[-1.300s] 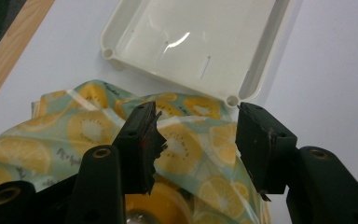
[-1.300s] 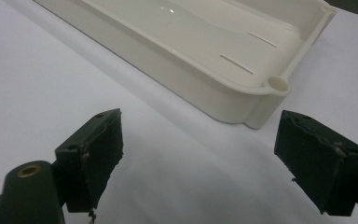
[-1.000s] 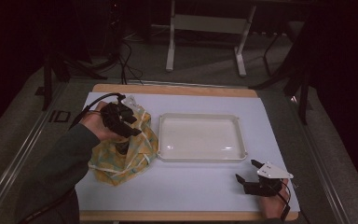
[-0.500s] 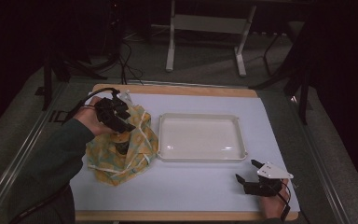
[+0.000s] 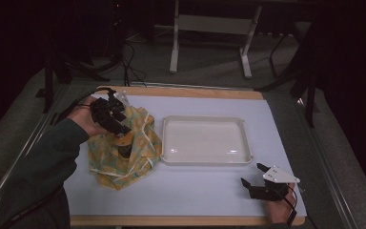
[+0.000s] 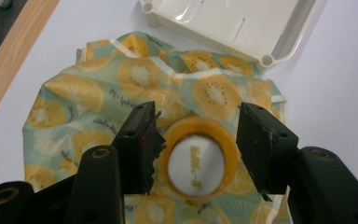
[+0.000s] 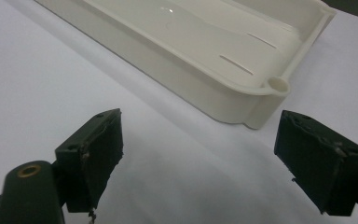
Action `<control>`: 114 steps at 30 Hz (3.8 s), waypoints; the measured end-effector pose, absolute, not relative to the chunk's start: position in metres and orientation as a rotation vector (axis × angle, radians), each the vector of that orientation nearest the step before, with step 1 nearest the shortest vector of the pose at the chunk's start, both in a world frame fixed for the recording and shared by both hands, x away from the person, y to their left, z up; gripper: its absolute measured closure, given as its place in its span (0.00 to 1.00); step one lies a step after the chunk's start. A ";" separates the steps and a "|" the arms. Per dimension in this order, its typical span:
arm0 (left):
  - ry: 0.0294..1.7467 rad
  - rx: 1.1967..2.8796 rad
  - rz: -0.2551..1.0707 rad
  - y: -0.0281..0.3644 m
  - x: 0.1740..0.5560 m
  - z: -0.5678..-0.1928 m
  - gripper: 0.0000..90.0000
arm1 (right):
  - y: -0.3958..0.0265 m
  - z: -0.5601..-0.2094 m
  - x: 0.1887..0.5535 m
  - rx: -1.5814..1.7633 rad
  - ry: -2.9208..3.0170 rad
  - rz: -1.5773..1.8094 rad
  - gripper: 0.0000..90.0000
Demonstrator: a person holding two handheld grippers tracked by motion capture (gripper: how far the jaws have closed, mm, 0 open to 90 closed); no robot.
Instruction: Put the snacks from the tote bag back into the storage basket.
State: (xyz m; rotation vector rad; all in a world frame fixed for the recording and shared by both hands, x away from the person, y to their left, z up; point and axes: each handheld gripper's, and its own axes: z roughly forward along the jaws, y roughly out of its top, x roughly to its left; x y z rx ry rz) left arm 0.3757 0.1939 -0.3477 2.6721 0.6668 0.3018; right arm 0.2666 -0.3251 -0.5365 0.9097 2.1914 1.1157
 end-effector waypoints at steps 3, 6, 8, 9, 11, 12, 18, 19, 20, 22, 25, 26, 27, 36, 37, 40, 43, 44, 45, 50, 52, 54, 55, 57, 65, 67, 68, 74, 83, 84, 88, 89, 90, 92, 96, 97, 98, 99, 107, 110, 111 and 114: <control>0.661 2.677 0.289 0.195 0.376 -0.347 0.53 | -0.325 -0.537 0.266 0.910 2.191 1.116 0.17; 0.665 2.683 0.277 0.197 0.377 -0.347 0.52 | -0.325 -0.537 0.266 0.909 2.191 1.116 0.17; 0.665 2.694 0.267 0.197 0.377 -0.348 0.52 | -0.324 -0.537 0.266 0.908 2.190 1.115 0.17; 0.664 2.702 0.265 0.197 0.377 -0.348 0.52 | -0.324 -0.537 0.266 0.908 2.190 1.115 0.17; 0.668 2.707 0.258 0.198 0.378 -0.349 0.52 | -0.325 -0.537 0.266 0.909 2.189 1.116 0.17; 0.668 2.710 0.255 0.198 0.378 -0.350 0.52 | -0.325 -0.537 0.266 0.908 2.188 1.117 0.17; 0.678 2.728 0.235 0.199 0.379 -0.351 0.52 | -0.324 -0.537 0.266 0.907 2.186 1.116 0.17; 0.681 2.730 0.231 0.199 0.379 -0.352 0.52 | -0.325 -0.537 0.266 0.907 2.187 1.115 0.17; 0.683 2.735 0.227 0.199 0.380 -0.352 0.52 | -0.324 -0.537 0.266 0.907 2.186 1.116 0.17; 0.684 2.742 0.218 0.199 0.380 -0.353 0.52 | -0.324 -0.537 0.266 0.907 2.186 1.116 0.17; 0.693 2.760 0.216 0.198 0.381 -0.355 0.52 | -0.325 -0.537 0.266 0.907 2.186 1.116 0.17; 0.697 2.765 0.215 0.198 0.381 -0.355 0.52 | -0.324 -0.537 0.266 0.907 2.186 1.115 0.17; 0.702 2.773 0.219 0.198 0.381 -0.356 0.52 | -0.324 -0.537 0.266 0.907 2.186 1.114 0.17; 0.729 2.791 0.192 0.198 0.383 -0.361 0.56 | -0.324 -0.537 0.265 0.907 2.183 1.113 0.17; 0.728 2.793 0.188 0.198 0.383 -0.361 0.57 | -0.324 -0.537 0.265 0.906 2.184 1.112 0.17; 0.731 2.803 0.173 0.197 0.384 -0.361 0.59 | -0.324 -0.537 0.265 0.906 2.183 1.112 0.17; 0.734 2.809 0.157 0.196 0.384 -0.362 0.63 | -0.324 -0.536 0.265 0.907 2.183 1.113 0.17; 0.732 2.812 0.157 0.195 0.384 -0.362 0.63 | -0.324 -0.536 0.265 0.905 2.183 1.113 0.17; 0.729 2.815 0.157 0.195 0.384 -0.362 0.64 | -0.324 -0.537 0.265 0.906 2.183 1.113 0.17; 0.734 2.807 0.153 0.196 0.384 -0.363 0.64 | -0.325 -0.536 0.265 0.906 2.182 1.113 0.17; 0.732 2.807 0.154 0.196 0.384 -0.363 0.65 | -0.324 -0.536 0.265 0.907 2.183 1.113 0.17; 0.721 2.817 0.158 0.196 0.383 -0.362 0.65 | -0.324 -0.537 0.265 0.905 2.183 1.112 0.17; 0.718 2.820 0.160 0.195 0.383 -0.362 0.65 | -0.324 -0.536 0.265 0.905 2.184 1.112 0.17; 0.719 2.822 0.159 0.195 0.383 -0.362 0.65 | -0.324 -0.537 0.265 0.906 2.184 1.112 0.17; 0.710 2.844 0.172 0.193 0.383 -0.360 0.65 | -0.324 -0.537 0.265 0.903 2.185 1.111 0.17; 0.707 2.845 0.173 0.193 0.383 -0.360 0.65 | -0.324 -0.537 0.265 0.903 2.185 1.112 0.17; 0.702 2.846 0.176 0.193 0.383 -0.360 0.65 | -0.324 -0.537 0.265 0.903 2.185 1.112 0.17; 0.691 2.863 0.175 0.193 0.381 -0.359 0.65 | -0.324 -0.537 0.265 0.901 2.187 1.108 0.17; 0.679 2.868 0.168 0.196 0.377 -0.354 0.65 | -0.324 -0.537 0.265 0.900 2.188 1.106 0.17; 0.684 2.865 0.169 0.196 0.376 -0.353 0.65 | -0.324 -0.537 0.265 0.900 2.188 1.106 0.17; 0.678 2.869 0.174 0.198 0.374 -0.349 0.65 | -0.324 -0.537 0.265 0.899 2.188 1.105 0.17; 0.676 2.867 0.178 0.199 0.374 -0.348 0.65 | -0.324 -0.537 0.265 0.900 2.187 1.106 0.17; 0.675 2.865 0.182 0.199 0.373 -0.346 0.65 | -0.324 -0.537 0.265 0.901 2.187 1.106 0.17; 0.679 2.862 0.187 0.200 0.372 -0.344 0.65 | -0.324 -0.537 0.265 0.900 2.187 1.105 0.17; 0.674 2.865 0.199 0.201 0.371 -0.339 0.65 | -0.324 -0.537 0.265 0.900 2.187 1.105 0.17; 0.669 2.868 0.204 0.201 0.370 -0.337 0.65 | -0.324 -0.537 0.265 0.901 2.187 1.105 0.17; 0.666 2.871 0.205 0.201 0.370 -0.336 0.65 | -0.324 -0.537 0.265 0.900 2.187 1.105 0.17; 0.667 2.871 0.206 0.201 0.369 -0.334 0.65 | -0.324 -0.537 0.265 0.899 2.187 1.105 0.17; 0.656 2.872 0.229 0.200 0.368 -0.322 0.65 | -0.324 -0.537 0.265 0.902 2.185 1.109 0.17; 0.653 2.873 0.232 0.199 0.367 -0.318 0.65 | -0.324 -0.537 0.265 0.902 2.185 1.109 0.17; 0.650 2.873 0.233 0.199 0.367 -0.316 0.65 | -0.324 -0.537 0.265 0.902 2.185 1.108 0.17; 0.650 2.868 0.241 0.198 0.367 -0.310 0.65 | -0.324 -0.537 0.265 0.901 2.185 1.109 0.17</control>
